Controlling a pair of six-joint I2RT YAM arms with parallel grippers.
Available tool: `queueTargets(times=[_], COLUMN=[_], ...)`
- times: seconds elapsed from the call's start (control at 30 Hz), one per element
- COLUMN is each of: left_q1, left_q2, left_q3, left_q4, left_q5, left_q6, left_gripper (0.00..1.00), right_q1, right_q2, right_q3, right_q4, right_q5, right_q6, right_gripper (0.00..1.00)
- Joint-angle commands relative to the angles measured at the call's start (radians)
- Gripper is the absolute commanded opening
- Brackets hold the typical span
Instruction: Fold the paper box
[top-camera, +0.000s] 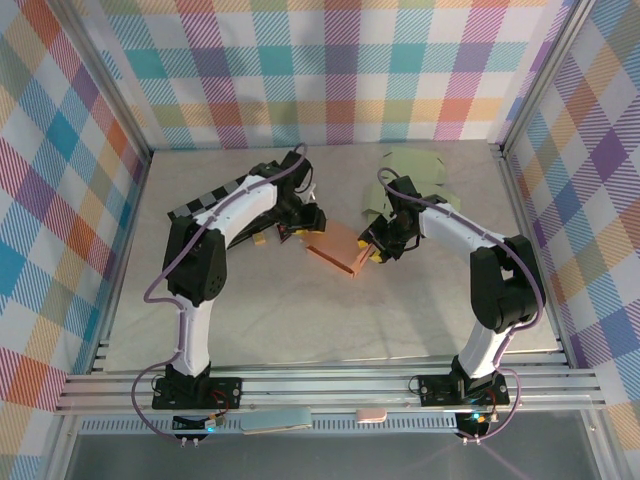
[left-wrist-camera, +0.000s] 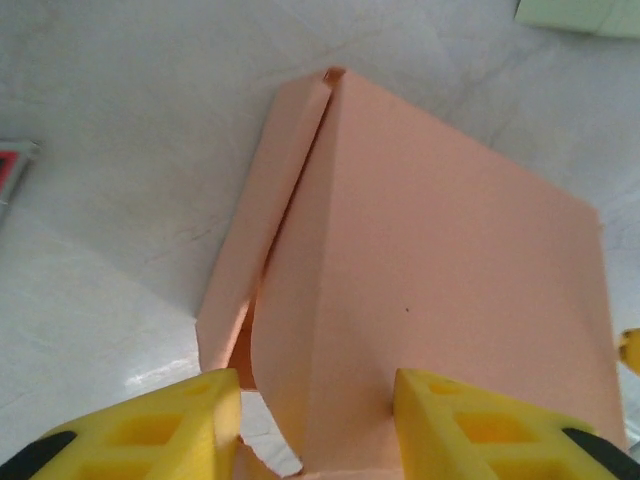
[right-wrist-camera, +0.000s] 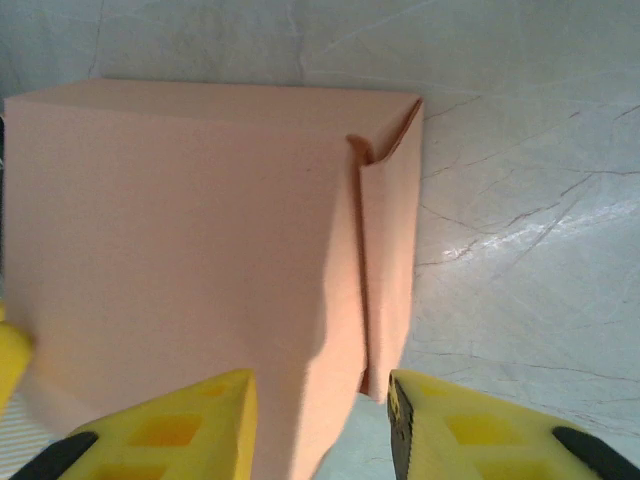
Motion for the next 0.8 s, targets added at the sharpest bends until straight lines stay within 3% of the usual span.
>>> queueTargets(times=[0.0,0.3,0.57,0.77], left_q1=[-0.009,-0.020,-0.009,0.032], left_q2=[-0.040,-0.104,-0.212,-0.150], left_q3=[-0.072,-0.180,-0.202,-0.159], left_q4=[0.039,0.057,0.059,0.069], left_q5=[0.000,-0.041,-0.099,-0.033], left_q6=[0.008,-0.041,-0.094,-0.044], left_gripper=[0.42,0.42,0.48,0.49], right_q1=[-0.005,-0.005,-0.005,-0.004], right_q2=[-0.004,0.016,0.023,0.057], right_q3=[-0.002,0.011,0.041,0.057], right_q4=[-0.006,-0.038,-0.099,-0.108], right_q5=[-0.028,-0.022,-0.006,-0.024], right_q6=[-0.033,-0.113,-0.284,-0.368], right_gripper=[0.39,0.40,0.45,0.48])
